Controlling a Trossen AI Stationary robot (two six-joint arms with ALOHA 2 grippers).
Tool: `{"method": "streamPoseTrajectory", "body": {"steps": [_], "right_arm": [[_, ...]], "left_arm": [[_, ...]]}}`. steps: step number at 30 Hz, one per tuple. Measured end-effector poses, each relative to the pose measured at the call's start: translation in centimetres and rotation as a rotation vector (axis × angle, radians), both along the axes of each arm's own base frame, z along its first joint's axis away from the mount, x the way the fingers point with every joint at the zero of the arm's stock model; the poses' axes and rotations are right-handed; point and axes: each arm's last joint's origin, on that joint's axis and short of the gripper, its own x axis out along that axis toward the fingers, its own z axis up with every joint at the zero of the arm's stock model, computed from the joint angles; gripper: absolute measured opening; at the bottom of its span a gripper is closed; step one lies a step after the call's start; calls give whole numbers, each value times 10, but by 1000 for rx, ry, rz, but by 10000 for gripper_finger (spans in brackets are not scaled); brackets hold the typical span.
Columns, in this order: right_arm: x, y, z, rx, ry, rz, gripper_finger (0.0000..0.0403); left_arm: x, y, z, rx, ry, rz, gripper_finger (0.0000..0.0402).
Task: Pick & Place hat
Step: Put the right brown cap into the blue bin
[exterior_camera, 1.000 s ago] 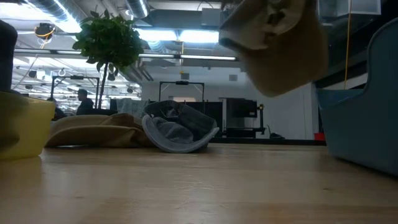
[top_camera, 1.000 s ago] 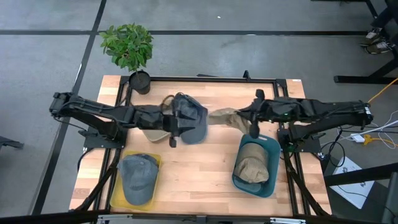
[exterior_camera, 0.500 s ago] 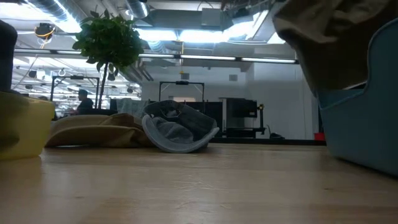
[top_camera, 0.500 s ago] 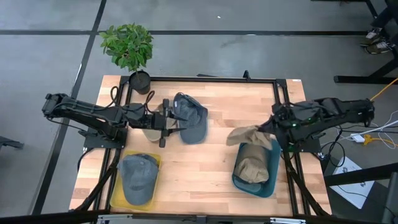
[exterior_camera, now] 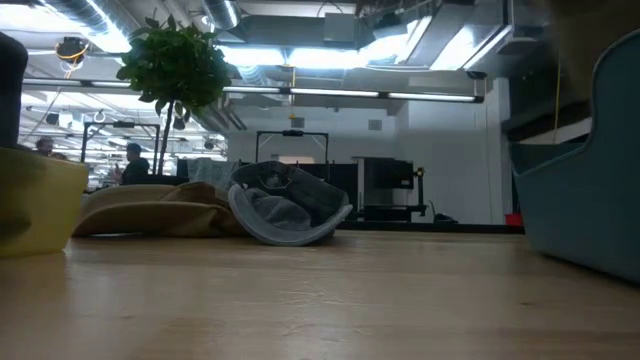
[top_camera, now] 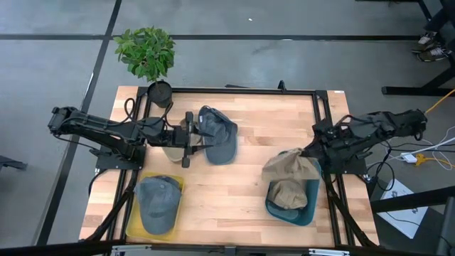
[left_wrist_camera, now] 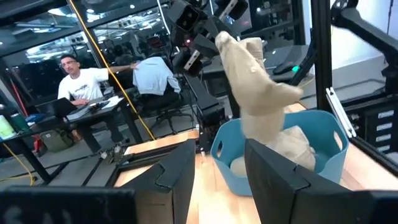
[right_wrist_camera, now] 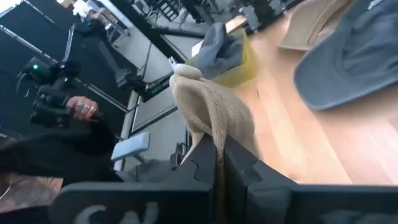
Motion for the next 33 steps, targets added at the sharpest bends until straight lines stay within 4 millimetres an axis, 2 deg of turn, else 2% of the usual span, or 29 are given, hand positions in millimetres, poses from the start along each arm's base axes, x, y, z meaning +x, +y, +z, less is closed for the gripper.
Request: {"method": "streamPoseTrajectory", "body": {"steps": [4, 8, 18, 21, 27, 33], "right_arm": [[-9, 1, -7, 1, 81, 18, 10], [-15, 0, -19, -39, 202, -50, 10], [-8, 5, -50, -116, 276, -137, 10], [-4, 8, -57, -126, 259, -146, 10], [3, 13, -52, -152, 124, -147, 10], [0, 18, -60, -260, 190, -71, 10]], "left_arm": [[0, 0, 0, -17, -1, 10, 136], [0, 0, 0, -29, -2, 11, 133], [0, 2, 0, -39, -7, 53, 134], [0, 2, 0, -39, -7, 64, 131], [0, 2, 3, -42, -29, 63, 132], [0, 2, 3, -42, -33, 63, 134]]}}
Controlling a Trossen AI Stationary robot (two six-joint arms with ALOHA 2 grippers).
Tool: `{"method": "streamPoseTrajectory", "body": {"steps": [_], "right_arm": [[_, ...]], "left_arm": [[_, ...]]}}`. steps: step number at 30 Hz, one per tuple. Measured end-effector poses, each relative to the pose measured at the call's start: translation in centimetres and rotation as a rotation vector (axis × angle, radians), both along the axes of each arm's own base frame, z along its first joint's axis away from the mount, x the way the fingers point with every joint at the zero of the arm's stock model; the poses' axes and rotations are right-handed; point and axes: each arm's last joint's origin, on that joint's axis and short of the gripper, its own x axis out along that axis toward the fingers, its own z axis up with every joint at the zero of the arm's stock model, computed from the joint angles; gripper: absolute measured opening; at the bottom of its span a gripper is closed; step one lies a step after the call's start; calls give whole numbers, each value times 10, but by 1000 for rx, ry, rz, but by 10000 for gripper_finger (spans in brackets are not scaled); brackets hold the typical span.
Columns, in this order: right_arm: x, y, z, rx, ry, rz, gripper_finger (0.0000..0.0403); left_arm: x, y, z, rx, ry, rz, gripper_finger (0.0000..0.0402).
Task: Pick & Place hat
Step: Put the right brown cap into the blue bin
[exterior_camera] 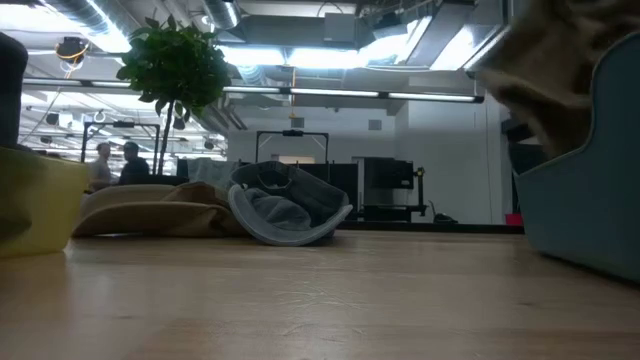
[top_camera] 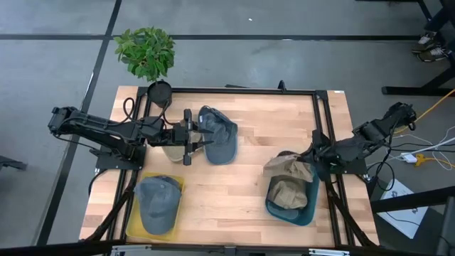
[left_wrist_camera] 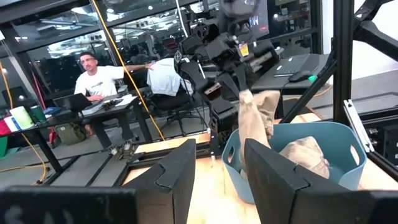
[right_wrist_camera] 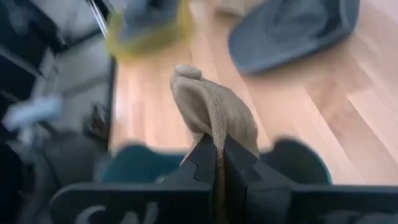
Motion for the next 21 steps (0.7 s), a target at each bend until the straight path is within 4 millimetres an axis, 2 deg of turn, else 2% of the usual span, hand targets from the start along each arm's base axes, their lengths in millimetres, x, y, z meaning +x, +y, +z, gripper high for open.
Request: {"method": "streamPoseTrajectory", "body": {"steps": [4, 12, 21], "right_arm": [[-4, 6, -10, -56, 109, 48, 10], [-8, 21, -15, -142, 140, 206, 10], [-4, 44, -23, -287, 142, 254, 10]], "left_arm": [[0, 0, 0, 0, -1, 0, 132], [0, 0, 1, -1, -15, 0, 134], [0, 1, 1, -2, -14, 23, 131]]}}
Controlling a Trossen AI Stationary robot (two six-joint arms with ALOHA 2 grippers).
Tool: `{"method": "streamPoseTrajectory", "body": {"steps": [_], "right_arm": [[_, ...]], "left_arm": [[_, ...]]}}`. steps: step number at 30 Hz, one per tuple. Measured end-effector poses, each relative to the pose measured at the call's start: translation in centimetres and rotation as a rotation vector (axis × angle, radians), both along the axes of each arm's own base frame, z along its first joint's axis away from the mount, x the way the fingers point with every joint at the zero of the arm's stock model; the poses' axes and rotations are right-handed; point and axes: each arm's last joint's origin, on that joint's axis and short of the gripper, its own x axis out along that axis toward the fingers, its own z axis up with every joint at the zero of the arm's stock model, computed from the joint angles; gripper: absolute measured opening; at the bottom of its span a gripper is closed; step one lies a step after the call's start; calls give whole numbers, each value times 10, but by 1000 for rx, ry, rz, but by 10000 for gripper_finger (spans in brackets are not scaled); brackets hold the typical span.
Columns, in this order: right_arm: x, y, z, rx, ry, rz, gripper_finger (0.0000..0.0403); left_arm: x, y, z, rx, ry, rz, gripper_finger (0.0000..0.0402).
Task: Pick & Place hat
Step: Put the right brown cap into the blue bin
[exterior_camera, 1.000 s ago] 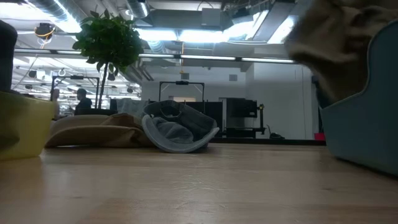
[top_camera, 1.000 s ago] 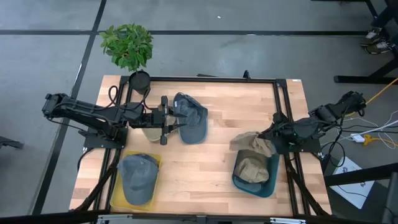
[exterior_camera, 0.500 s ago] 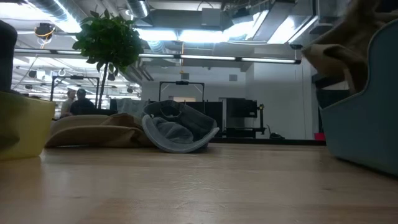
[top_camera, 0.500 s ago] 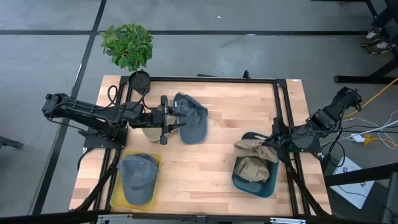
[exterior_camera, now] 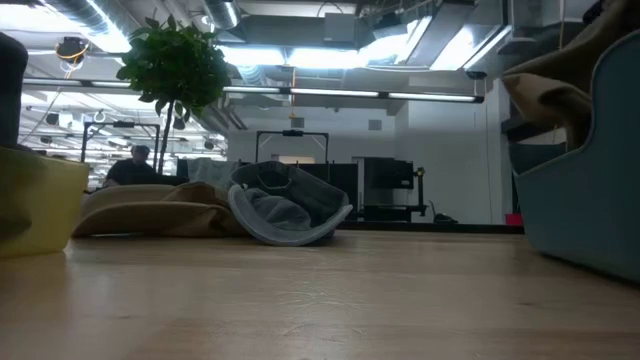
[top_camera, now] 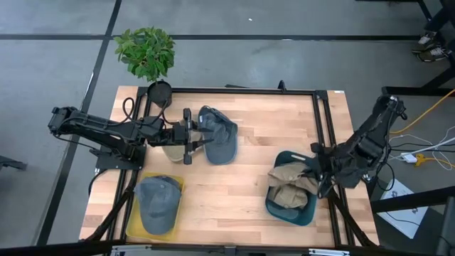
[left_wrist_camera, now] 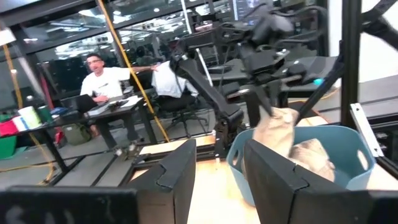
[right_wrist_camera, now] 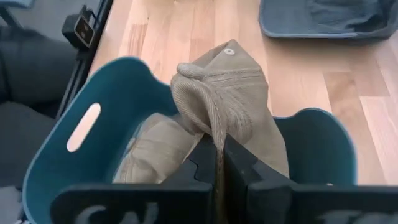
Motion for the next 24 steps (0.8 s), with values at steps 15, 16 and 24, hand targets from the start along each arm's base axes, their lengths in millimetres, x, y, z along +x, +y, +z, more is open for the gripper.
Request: {"method": "streamPoseTrajectory", "body": {"steps": [15, 16, 24], "right_arm": [[18, 44, -23, -42, 63, 36, 32], [20, 47, -24, -31, 56, 35, 36], [26, 57, -27, 123, 69, -53, 57]], "left_arm": [[0, 1, 3, -6, -36, 30, 132], [0, 1, 3, -6, -36, 30, 131], [0, 1, 3, 3, -35, 31, 133]]}}
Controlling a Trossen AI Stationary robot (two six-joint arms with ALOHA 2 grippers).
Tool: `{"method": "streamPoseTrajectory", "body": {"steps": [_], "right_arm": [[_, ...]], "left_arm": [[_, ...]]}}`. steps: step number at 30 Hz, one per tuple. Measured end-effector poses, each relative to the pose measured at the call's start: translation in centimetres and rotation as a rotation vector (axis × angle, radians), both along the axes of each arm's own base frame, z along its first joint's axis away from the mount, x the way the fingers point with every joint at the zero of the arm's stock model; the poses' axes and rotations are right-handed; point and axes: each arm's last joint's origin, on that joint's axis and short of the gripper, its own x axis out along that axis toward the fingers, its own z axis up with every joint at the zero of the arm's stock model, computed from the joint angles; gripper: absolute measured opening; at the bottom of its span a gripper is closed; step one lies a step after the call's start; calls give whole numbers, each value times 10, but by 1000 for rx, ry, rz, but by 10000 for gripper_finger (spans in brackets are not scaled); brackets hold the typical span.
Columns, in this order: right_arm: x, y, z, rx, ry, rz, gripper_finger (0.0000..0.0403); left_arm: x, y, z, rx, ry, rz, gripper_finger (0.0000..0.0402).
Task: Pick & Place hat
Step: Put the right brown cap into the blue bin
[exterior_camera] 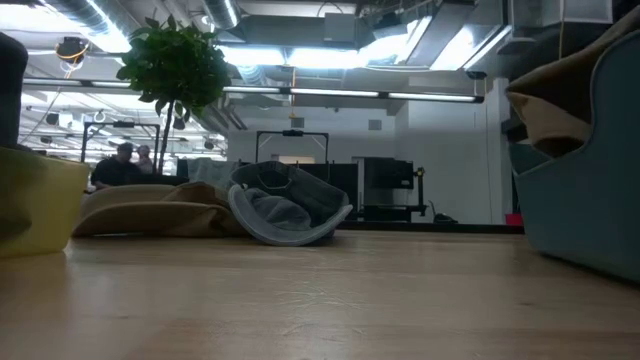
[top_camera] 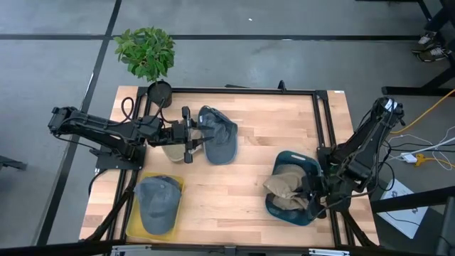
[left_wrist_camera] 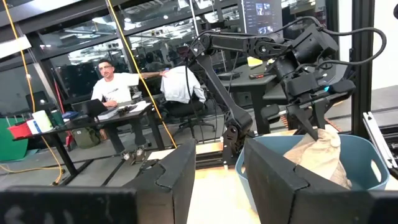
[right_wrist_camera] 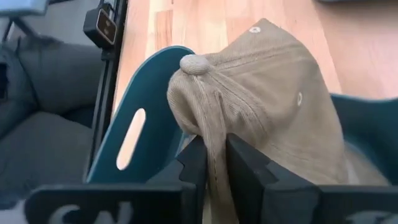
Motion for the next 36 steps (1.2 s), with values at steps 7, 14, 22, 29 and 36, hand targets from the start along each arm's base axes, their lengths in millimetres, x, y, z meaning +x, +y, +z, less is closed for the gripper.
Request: {"method": "streamPoseTrajectory", "body": {"steps": [7, 14, 22, 29, 36], "right_arm": [[1, -1, 0, 100, 21, -110, 115], [9, -7, 7, 58, -2, -109, 192], [26, -16, 57, -105, -190, -27, 207], [50, -33, 66, -201, -266, -110, 188], [94, -45, 42, -191, -156, -161, 156]], "left_arm": [[0, 0, 0, 0, 0, 0, 131], [0, 0, 0, 9, 2, -6, 132], [0, 0, 0, 19, 3, -7, 128], [0, 0, 0, 18, 3, -6, 128], [0, 0, -1, 19, 11, -6, 127]]}}
